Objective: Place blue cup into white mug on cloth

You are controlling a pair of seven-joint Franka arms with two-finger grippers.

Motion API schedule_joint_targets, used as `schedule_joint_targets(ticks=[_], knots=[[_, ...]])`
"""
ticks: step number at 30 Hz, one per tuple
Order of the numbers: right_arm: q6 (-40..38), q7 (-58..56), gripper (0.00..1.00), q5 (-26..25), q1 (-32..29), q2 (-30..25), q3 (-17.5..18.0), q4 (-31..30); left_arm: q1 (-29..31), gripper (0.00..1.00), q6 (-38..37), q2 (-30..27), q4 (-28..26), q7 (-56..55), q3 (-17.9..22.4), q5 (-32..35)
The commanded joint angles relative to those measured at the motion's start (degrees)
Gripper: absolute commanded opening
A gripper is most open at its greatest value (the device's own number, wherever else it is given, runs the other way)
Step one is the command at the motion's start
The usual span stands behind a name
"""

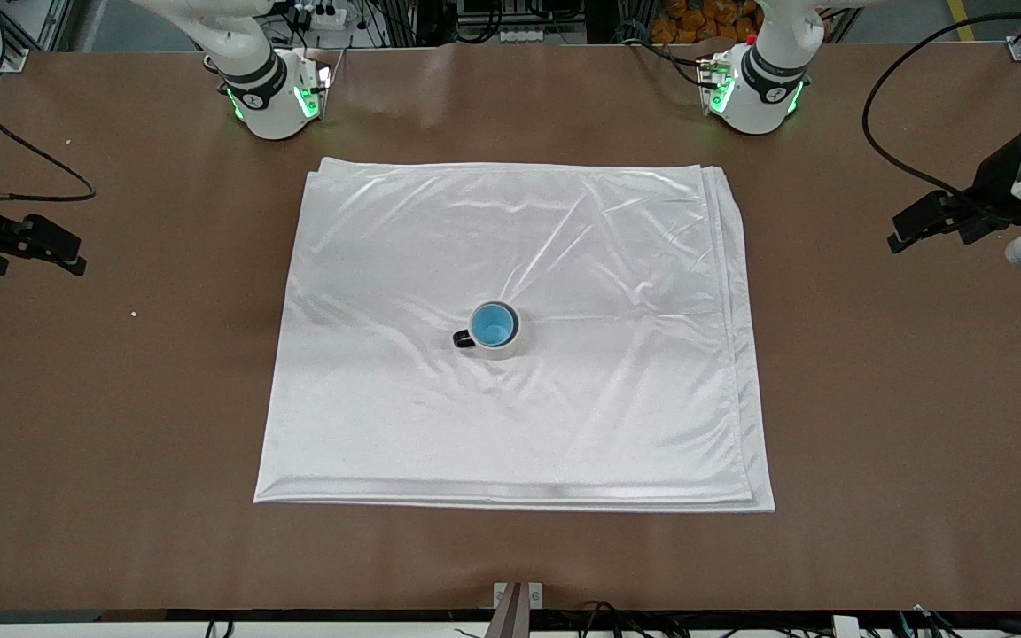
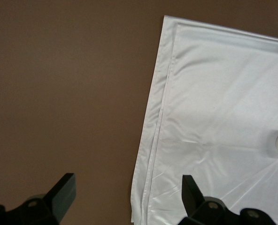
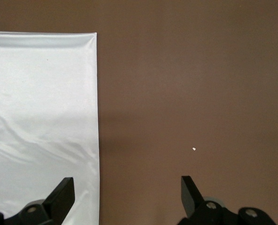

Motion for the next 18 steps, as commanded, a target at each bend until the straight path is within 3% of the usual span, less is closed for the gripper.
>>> schedule_joint_targets(ticks=[1,11,18], knots=[[0.06,0.78,1.0,0.98,-0.45,-0.14,0.17,-0.2,-0.99,1.0,-1.44,1.22,2.41,1.95,0.38,-0.24],[0.14,0.78,1.0,0.98,-0.54,-0.14,0.08,-0.29,-1.69,1.0,-1.44,1.48,2.59,3.71,0.3,4.76],[0.14,0.78,1.0,0.98,-0.63,-0.14,0.08,-0.29,-1.08,1.0,-3.02,1.48,2.94,3.89,0.03,4.24]])
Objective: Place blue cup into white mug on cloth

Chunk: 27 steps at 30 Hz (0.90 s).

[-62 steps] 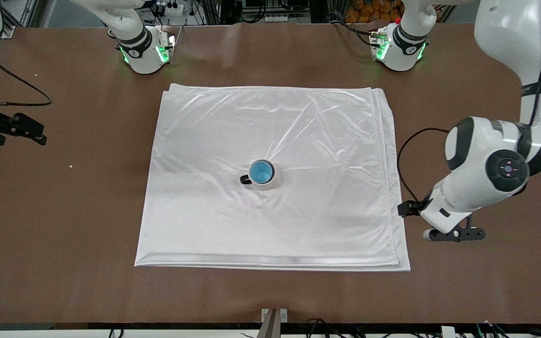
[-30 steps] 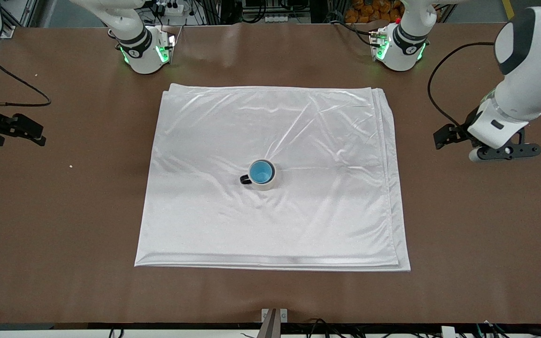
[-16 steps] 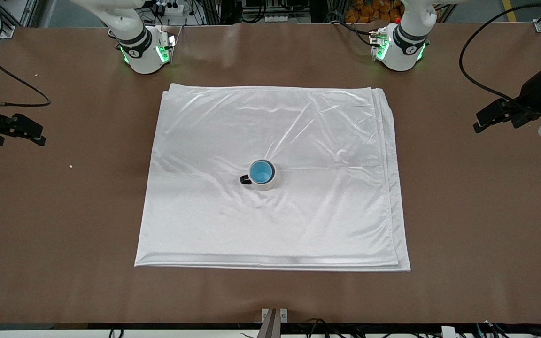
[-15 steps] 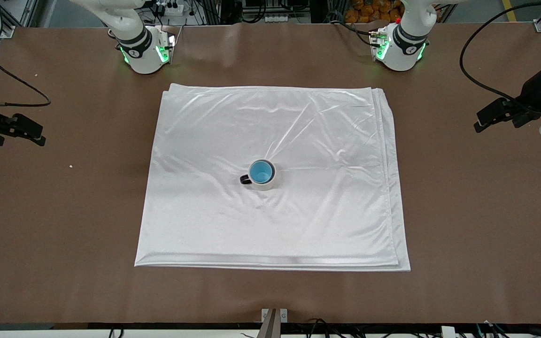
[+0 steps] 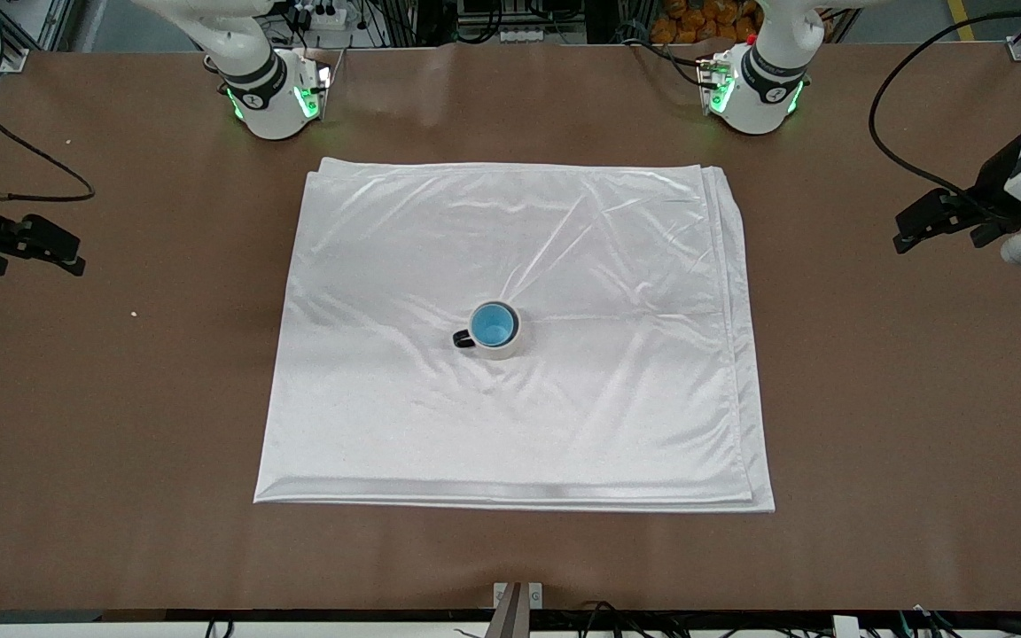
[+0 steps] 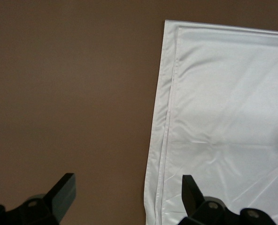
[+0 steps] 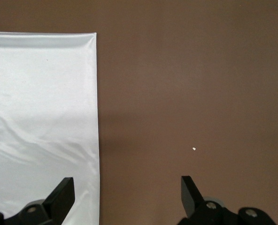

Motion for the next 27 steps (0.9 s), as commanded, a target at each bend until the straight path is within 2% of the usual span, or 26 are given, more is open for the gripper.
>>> schedule_joint_targets(ticks=[1,10,27], knots=[[0.14,0.77,1.0,0.89,-0.69,-0.15,0.2,-0.29,0.09,1.0,-3.12,0.53,2.13,1.29,0.18,0.98],[0.14,0.77,1.0,0.89,-0.78,-0.06,0.2,-0.29,-0.44,1.0,-5.5,0.09,1.78,1.64,0.27,0.89],[0.14,0.77,1.0,0.89,-1.04,-0.06,0.2,-0.29,-0.18,1.0,-5.59,1.41,1.87,1.81,0.01,1.16]])
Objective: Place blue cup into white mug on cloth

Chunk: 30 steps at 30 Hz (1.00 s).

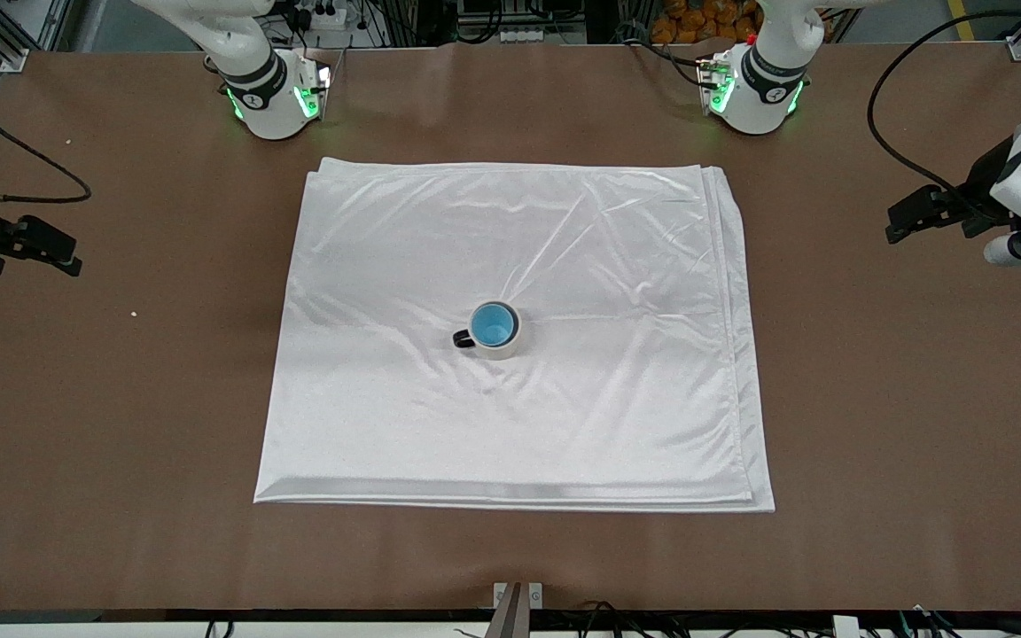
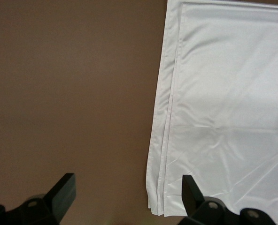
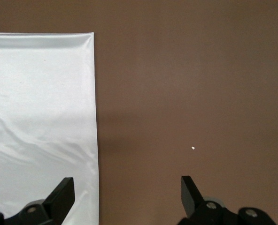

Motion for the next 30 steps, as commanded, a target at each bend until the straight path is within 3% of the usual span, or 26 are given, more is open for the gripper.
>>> schedule_joint_targets(ticks=[1,30], knots=[[0.14,0.76,1.0,0.84,-0.69,-0.15,0.4,-0.31,0.01,1.0,-1.09,0.35,1.1,1.58,0.01,1.33],[0.14,0.76,1.0,0.93,-1.04,-0.06,0.4,-0.31,0.09,1.0,3.74,1.31,1.19,6.94,-0.08,1.77]])
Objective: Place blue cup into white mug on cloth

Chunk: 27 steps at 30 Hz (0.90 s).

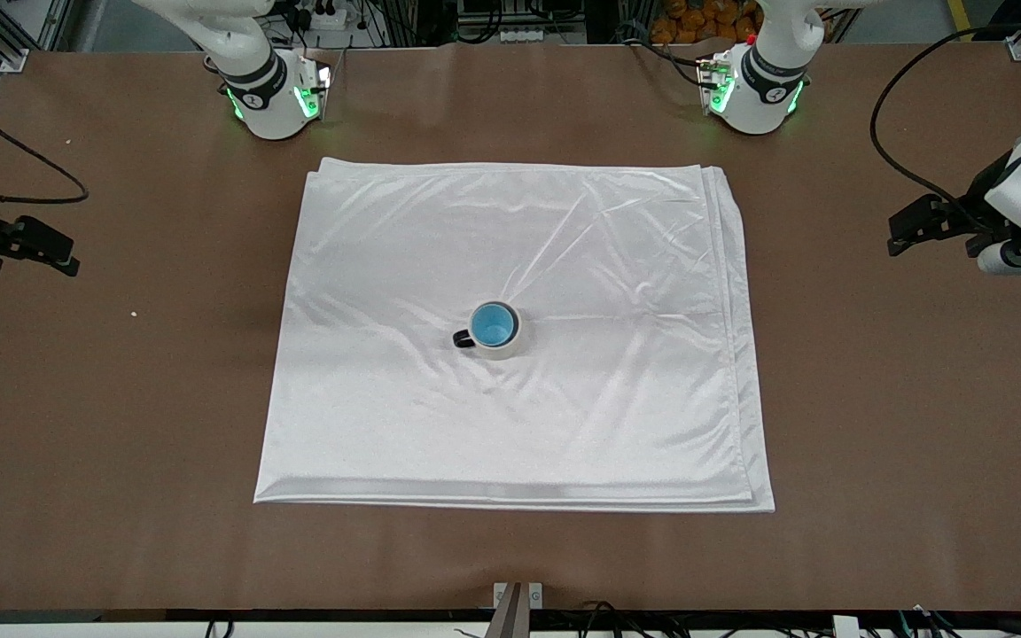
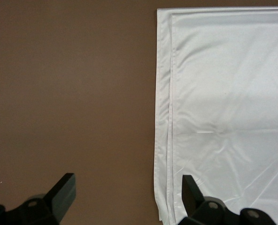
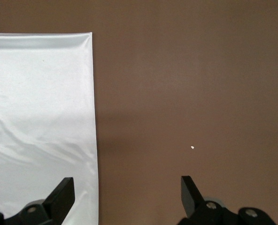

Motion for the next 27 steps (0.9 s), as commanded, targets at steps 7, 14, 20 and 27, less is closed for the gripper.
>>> schedule_joint_targets(ticks=[7,14,20,27], knots=[[0.14,0.76,1.0,0.87,-0.76,-0.1,0.41,-0.27,0.05,1.0,-0.01,0.48,1.25,1.18,-0.08,1.35],[0.14,0.76,1.0,0.87,-0.76,-0.1,0.41,-0.27,0.05,1.0,-0.01,0.84,1.25,1.18,-0.17,1.35],[0.14,0.76,1.0,0.87,-0.94,-0.01,0.41,-0.27,-0.12,1.0,-0.01,1.01,1.25,1.1,-0.17,1.35],[0.06,0.76,1.0,0.87,-0.93,0.08,0.41,-0.18,-0.39,1.0,-0.01,1.01,1.25,1.09,-0.17,1.27]])
